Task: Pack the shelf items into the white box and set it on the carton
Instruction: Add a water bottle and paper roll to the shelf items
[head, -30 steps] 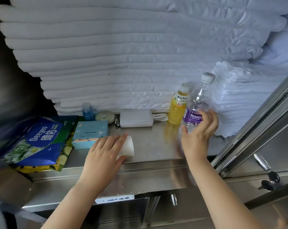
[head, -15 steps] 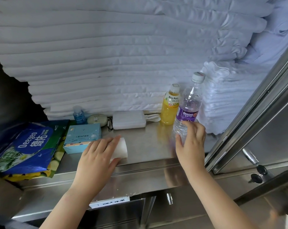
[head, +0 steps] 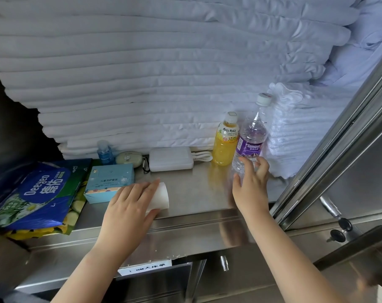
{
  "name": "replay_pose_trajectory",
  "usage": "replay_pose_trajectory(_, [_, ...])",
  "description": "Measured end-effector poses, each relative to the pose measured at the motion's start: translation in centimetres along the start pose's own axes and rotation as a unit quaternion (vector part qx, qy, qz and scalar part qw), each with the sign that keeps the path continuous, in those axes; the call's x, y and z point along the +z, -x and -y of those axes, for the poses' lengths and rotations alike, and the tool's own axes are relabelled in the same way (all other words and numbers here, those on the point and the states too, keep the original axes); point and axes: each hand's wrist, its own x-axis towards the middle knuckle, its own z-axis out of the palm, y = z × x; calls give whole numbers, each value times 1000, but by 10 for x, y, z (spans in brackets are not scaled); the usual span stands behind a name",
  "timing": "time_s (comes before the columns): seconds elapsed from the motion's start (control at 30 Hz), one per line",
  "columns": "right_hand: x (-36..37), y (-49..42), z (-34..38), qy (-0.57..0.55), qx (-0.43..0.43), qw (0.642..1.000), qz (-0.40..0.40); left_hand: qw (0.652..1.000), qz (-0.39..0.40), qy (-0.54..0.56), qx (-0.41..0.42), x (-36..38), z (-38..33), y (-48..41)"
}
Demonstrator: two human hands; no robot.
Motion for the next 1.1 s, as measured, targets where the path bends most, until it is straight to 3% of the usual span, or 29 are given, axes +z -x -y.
replay_pose_trajectory(0.9, [12, -33, -7, 23, 3, 998, 56, 1000, 4, 8, 4, -3, 0, -2])
replay_pose_trajectory(1.1, [1, -20, -2, -20, 7, 997, 76, 1000, 11, 14, 1, -4, 0, -2])
